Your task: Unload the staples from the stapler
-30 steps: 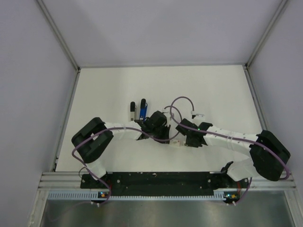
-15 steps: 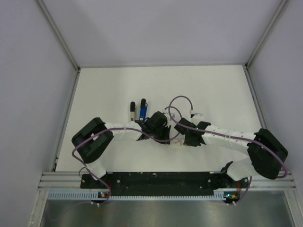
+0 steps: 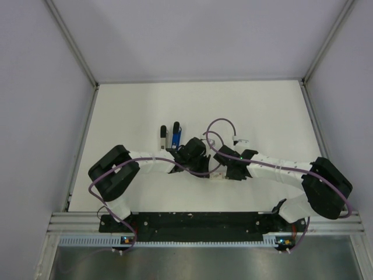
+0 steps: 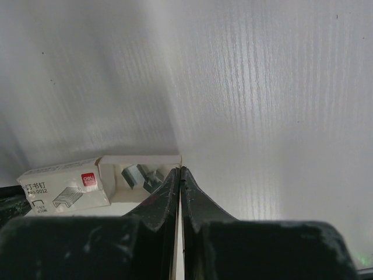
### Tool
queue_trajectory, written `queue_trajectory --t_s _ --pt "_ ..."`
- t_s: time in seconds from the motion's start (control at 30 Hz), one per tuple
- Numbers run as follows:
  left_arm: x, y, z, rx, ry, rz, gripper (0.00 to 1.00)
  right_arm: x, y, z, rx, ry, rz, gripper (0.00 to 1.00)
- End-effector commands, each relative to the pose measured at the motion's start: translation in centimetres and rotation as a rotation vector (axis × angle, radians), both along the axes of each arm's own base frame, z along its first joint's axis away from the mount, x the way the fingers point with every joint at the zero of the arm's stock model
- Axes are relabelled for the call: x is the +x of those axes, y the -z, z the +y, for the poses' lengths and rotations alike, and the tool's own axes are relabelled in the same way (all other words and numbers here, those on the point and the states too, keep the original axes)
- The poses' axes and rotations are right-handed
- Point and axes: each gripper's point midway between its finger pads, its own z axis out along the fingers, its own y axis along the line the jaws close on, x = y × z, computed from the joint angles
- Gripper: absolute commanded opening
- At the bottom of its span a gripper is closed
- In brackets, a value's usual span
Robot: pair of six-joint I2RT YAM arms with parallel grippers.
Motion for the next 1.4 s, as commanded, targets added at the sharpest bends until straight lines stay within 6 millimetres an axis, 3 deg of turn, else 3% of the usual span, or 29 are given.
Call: queue_trajectory --t_s 0.0,0.7,1.37 --pt "0.6 -0.5 -0.9 -0.031 0.002 -0.032 0.0 0.2 -0.2 0.9 0.016 -0.021 -0.018 0.0" --pt "0.9 0.2 -0.8 -0.006 0.006 -0.041 0.0 -1.1 0.4 2.3 0.084 -0.166 0.0 0.0" --pt "1.0 1.1 0.1 0.035 0.049 -0.091 0.0 -1.5 0.3 1.1 0.036 -0.256 -0.008 0.0"
